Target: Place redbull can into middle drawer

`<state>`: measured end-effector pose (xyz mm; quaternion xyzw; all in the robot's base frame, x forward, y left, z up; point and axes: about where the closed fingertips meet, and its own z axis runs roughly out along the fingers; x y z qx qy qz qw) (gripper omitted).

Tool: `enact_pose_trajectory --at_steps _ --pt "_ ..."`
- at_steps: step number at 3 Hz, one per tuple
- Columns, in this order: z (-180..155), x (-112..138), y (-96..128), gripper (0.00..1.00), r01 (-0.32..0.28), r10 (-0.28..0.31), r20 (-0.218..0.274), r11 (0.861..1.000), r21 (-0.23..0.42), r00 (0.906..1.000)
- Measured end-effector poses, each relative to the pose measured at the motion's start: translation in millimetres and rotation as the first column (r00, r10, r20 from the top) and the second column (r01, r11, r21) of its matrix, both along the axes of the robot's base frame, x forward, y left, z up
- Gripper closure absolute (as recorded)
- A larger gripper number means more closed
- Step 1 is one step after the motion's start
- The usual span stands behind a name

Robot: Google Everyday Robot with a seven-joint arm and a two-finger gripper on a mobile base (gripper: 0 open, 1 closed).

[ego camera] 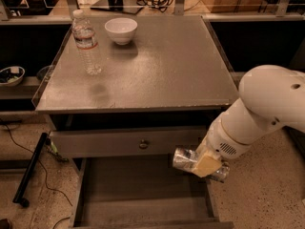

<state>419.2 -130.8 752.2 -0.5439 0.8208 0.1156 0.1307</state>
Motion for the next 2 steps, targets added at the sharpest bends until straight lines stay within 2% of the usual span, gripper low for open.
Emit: enact_pose_trajectory --at_steps 1,2 --pt "0 0 0 1.00 0.000 0.000 0.000 1.000 0.000 1.0000" --pt "-23 -4 7 1.00 0.001 0.000 -0.039 1.000 0.024 0.9992"
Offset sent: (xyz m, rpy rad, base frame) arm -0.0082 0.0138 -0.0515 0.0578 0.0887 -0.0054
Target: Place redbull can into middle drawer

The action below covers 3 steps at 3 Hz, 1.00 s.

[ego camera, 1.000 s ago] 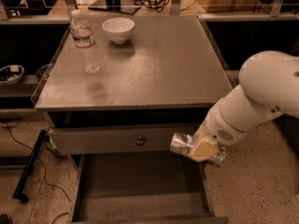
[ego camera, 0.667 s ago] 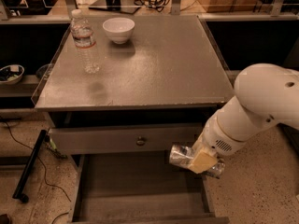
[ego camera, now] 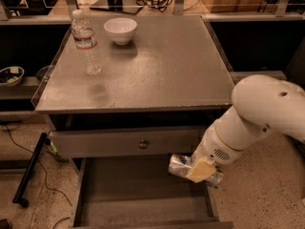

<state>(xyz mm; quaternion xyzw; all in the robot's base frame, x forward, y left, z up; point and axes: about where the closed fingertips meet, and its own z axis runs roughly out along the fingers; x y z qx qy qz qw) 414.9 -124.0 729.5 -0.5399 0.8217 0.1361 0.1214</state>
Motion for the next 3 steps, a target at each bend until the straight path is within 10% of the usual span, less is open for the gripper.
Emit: enact_pose_trajectory --at_steps 3 --pt "-70 7 15 1.00 0.032 -0.028 -0.045 0.995 0.097 0.9986"
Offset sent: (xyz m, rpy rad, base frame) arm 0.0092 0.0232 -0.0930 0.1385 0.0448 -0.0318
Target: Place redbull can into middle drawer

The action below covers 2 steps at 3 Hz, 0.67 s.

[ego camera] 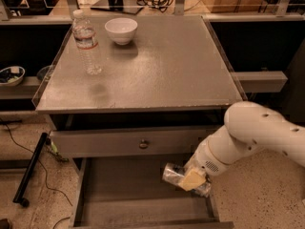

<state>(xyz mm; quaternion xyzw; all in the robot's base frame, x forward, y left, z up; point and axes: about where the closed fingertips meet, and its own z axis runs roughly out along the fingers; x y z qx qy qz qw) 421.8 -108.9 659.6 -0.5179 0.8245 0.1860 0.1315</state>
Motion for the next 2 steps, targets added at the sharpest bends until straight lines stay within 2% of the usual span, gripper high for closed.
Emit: enact_pose_trajectory --at_steps 1,2 --pt "-41.3 26.3 7.3 1.00 0.072 -0.072 -0.005 0.996 0.058 0.9974" --pt "-43.0 26.4 7.2 1.00 0.075 -0.075 -0.005 0.996 0.057 0.9972"
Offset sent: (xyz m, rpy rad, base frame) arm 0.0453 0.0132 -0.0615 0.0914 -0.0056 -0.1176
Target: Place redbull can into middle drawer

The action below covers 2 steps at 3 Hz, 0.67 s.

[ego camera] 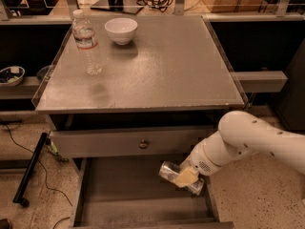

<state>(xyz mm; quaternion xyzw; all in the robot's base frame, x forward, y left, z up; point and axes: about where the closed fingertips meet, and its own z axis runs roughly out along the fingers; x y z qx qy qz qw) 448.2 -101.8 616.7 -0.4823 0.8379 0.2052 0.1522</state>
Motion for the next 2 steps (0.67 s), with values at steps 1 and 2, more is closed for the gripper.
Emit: enact_pose_trajectory --at_steps 1,2 --pt "-21 1 -1 1.00 0.042 -0.042 0.000 0.999 -0.014 0.9991" --pt "-71 15 -6 1.00 0.115 -0.116 -0.034 0.993 -0.042 0.9927"
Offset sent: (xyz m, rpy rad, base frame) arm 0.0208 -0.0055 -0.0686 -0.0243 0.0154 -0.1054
